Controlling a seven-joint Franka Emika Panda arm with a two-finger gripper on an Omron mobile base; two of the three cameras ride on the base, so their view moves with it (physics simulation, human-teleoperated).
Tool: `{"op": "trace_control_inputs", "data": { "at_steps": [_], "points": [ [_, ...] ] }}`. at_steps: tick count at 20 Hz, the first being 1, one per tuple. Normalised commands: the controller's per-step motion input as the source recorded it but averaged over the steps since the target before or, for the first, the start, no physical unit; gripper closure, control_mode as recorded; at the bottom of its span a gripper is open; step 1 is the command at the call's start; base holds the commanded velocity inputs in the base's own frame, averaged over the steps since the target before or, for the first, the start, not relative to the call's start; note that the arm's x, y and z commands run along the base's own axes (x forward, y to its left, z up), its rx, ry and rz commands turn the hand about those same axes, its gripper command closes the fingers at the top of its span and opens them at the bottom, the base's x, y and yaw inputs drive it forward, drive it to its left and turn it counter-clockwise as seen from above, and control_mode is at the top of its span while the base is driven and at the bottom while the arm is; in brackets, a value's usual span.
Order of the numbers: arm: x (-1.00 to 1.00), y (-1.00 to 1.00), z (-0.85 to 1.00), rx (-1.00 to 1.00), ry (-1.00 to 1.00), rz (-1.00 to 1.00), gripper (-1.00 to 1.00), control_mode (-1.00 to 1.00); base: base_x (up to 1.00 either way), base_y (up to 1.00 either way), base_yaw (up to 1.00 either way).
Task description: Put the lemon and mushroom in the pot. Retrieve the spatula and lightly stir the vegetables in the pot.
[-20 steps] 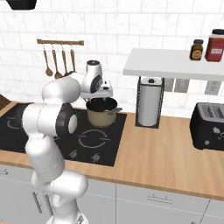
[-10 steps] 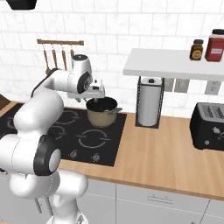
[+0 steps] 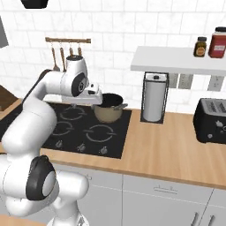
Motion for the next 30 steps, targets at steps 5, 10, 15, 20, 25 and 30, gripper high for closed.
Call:
{"op": "trace_control_inputs", "data": {
  "at_steps": [5,10,15,20,25,30],
  "points": [
    [0.0,0.0,0.0,0.0,0.0,0.0,-1.0,1.0,-0.39,1.0,-0.01],
    [0.0,0.0,0.0,0.0,0.0,0.0,-1.0,1.0,0.09,1.0,-0.05],
    [0.0,0.0,0.0,0.0,0.0,0.0,-1.0,1.0,0.38,1.0,-0.08],
    [-0.05,0.4,-0.06,-0.01,0.04,-0.02,-1.0,-1.0,0.15,0.4,-0.05],
    [-0.34,0.83,-0.47,0.0,0.08,0.0,-1.0,-1.0,0.0,0.0,0.0],
    [-0.04,0.99,-0.58,0.0,0.14,-0.03,-1.0,-1.0,0.0,0.0,0.0]
  ]
}}
